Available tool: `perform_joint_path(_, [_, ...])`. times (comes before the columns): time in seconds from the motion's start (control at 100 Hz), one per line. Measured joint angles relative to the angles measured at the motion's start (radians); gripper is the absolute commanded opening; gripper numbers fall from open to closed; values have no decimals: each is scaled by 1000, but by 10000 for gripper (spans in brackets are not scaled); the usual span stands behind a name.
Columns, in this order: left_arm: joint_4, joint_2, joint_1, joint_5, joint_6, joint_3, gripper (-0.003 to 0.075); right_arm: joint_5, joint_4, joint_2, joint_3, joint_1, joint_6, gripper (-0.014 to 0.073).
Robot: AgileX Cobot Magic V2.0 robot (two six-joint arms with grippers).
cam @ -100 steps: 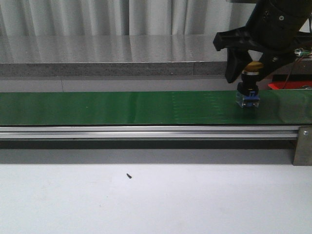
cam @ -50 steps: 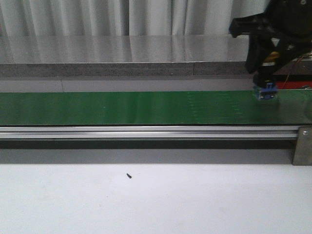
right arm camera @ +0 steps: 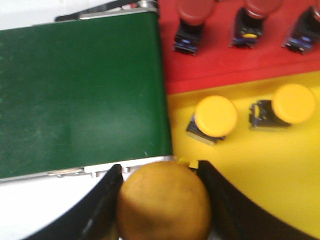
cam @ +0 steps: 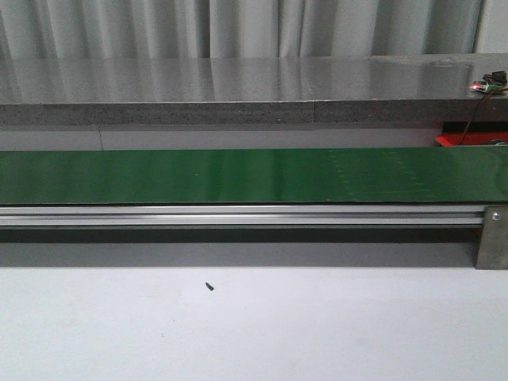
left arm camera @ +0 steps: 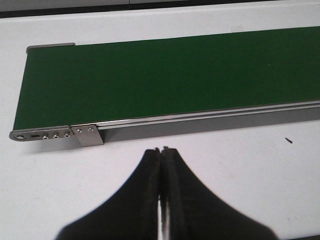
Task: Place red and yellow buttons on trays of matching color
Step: 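Lower the yellow button into the yellow tray with the right gripper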
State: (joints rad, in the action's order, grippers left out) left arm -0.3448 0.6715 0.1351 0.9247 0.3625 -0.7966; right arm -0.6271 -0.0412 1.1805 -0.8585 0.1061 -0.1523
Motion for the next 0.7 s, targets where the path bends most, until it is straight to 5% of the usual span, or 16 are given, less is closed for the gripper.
perform_joint_path(0.3, [0,0,0,0,0,0,-20,45,-13,-38,146,147,0,99])
perform_joint_path(0.7, [0,0,0,0,0,0,-20,231,-18,150,191,170,0,99])
